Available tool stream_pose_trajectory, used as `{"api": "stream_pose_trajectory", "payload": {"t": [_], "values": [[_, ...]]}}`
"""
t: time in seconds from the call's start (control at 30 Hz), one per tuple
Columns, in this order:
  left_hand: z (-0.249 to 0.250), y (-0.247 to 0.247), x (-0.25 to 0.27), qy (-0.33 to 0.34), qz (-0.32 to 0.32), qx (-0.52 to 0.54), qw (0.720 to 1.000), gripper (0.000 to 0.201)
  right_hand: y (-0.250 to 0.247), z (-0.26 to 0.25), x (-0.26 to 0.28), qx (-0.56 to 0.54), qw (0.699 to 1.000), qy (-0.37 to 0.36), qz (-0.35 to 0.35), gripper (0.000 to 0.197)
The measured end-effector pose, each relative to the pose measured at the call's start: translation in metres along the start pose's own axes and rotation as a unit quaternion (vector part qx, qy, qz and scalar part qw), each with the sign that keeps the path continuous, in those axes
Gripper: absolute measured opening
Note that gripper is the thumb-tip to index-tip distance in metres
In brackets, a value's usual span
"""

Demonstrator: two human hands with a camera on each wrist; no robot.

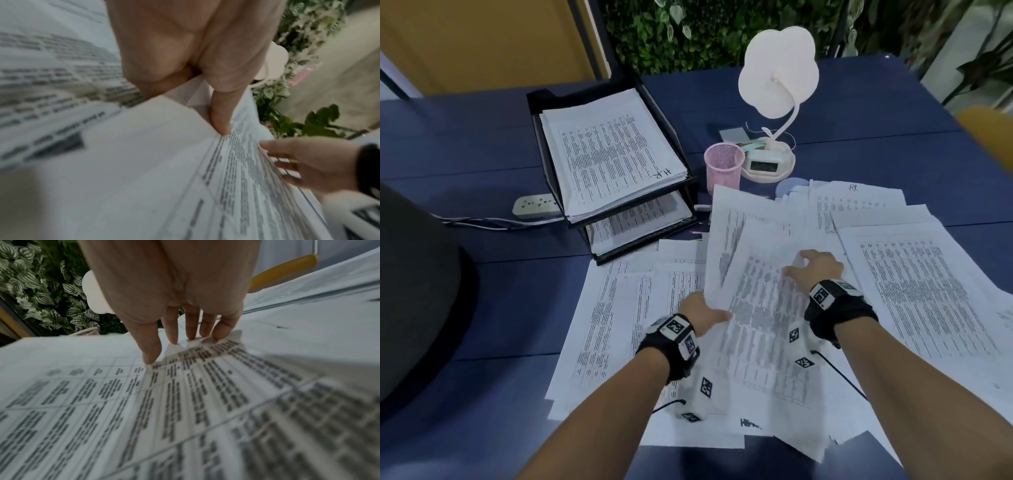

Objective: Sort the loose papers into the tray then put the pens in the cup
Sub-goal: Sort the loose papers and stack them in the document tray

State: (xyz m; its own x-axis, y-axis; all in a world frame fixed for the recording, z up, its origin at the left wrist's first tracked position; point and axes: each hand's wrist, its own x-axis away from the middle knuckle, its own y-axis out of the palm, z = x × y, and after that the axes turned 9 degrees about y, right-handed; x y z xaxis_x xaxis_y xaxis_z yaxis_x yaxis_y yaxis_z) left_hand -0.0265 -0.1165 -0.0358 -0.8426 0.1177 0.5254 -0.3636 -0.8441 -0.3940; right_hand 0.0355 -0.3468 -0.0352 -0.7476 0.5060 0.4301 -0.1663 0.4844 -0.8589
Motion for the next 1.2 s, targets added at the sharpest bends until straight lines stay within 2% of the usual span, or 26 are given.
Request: {"api": "stream_pose_trajectory", "payload": {"t": [0.07,0.2,0.33,0.37,0.43,0.47,0.53,0.63,0.7,0.8,0.83,0.9,0.97,1.07,1.13,1.2], "values": [[-0.005,-0.018,-0.003,-0.012,0.030,0.002,0.999,0.046,-0.002,-0.001,0.004,-0.004,1.000,0.017,0.014,0.067],[-0.013,-0.050,-0.008,-0.053,0.068,-0.008,0.996,0.069,0.000,-0.002,0.011,0.007,0.999,0.045,0.017,0.075],[-0.008,-0.057,-0.010,-0.038,0.104,0.011,0.994,0.077,0.009,-0.003,0.013,0.085,0.996,-0.019,-0.026,0.074],[-0.009,-0.053,-0.011,-0.017,0.105,0.007,0.994,0.075,0.010,-0.004,0.016,0.099,0.994,-0.035,-0.040,0.072],[-0.005,-0.041,-0.005,0.009,0.068,-0.001,0.998,0.058,0.011,-0.005,0.020,0.106,0.991,-0.055,-0.064,0.062],[-0.006,-0.034,-0.004,0.011,0.055,0.001,0.998,0.057,0.008,-0.007,0.023,0.098,0.990,-0.065,-0.076,0.054],[-0.006,-0.025,-0.001,0.025,0.055,-0.004,0.998,0.061,0.004,-0.009,0.027,0.063,0.991,-0.077,-0.092,0.045],[-0.009,-0.025,0.003,0.077,0.095,0.016,0.992,0.046,-0.001,-0.008,0.028,-0.080,0.994,-0.042,-0.057,0.072],[-0.003,-0.037,0.012,0.104,0.114,0.060,0.986,0.043,-0.006,-0.005,0.028,-0.200,0.979,-0.010,-0.027,0.084],[0.003,-0.053,0.017,0.133,0.124,0.119,0.976,0.041,-0.012,-0.009,0.030,-0.316,0.948,0.016,-0.043,0.073],[0.007,-0.058,0.019,0.138,0.129,0.132,0.973,0.041,-0.013,-0.012,0.030,-0.336,0.939,0.005,-0.069,0.066],[0.016,-0.063,0.019,0.132,0.140,0.130,0.973,0.056,-0.014,-0.020,0.035,-0.366,0.920,-0.024,-0.135,0.062],[0.026,-0.065,0.018,0.107,0.152,0.105,0.977,0.064,-0.017,-0.029,0.039,-0.355,0.921,-0.038,-0.155,0.055],[0.025,-0.065,0.008,0.040,0.145,0.040,0.988,0.062,-0.022,-0.035,0.042,-0.280,0.954,-0.030,-0.101,0.043],[0.018,-0.061,0.005,0.005,0.124,-0.009,0.992,0.066,-0.022,-0.035,0.045,-0.222,0.970,-0.013,-0.098,0.043],[0.013,-0.056,0.004,-0.008,0.111,-0.059,0.992,0.062,-0.016,-0.032,0.049,-0.157,0.980,0.007,-0.122,0.052]]}}
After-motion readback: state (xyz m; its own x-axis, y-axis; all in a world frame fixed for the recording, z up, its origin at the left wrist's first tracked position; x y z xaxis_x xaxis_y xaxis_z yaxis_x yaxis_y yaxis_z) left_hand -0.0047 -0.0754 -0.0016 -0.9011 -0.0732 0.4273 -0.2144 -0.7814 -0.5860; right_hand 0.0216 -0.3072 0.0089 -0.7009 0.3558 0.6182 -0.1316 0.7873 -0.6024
